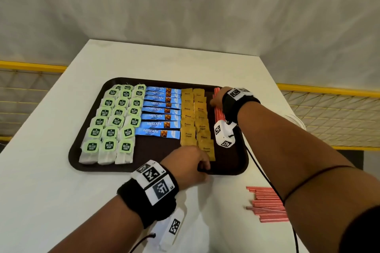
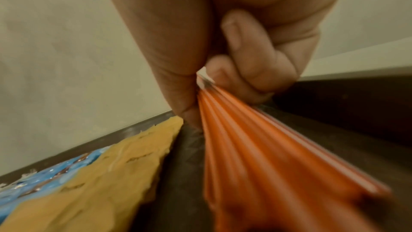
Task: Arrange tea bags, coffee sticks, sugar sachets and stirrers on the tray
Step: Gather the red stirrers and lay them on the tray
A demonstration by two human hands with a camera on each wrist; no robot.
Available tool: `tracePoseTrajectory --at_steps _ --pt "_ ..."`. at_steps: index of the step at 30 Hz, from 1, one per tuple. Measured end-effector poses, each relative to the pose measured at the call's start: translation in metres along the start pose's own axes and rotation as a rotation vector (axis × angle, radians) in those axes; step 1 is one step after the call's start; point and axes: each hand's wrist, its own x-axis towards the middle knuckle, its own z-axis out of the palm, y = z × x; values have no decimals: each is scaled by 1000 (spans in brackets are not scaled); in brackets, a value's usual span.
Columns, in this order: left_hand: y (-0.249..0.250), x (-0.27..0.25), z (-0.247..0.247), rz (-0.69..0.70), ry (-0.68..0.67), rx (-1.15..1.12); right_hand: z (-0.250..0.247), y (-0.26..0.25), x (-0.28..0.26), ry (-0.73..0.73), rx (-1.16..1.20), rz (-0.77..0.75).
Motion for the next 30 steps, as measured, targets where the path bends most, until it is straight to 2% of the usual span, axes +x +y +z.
tracePoseTrajectory --at_steps 10,18,24,27,30 --pt "-2 -1 3 -6 18 -21 -5 14 11 69 126 -8" --pt "-2 -1 3 -6 18 -30 14 12 4 49 -24 -34" --pt "-1 -1 4 -12 24 1 47 22 57 104 -40 -21" --pt "0 -1 4 -21 25 11 16 12 -1 139 16 -27" --pt "3 -1 3 -36 22 35 -5 24 -44 136 45 -91"
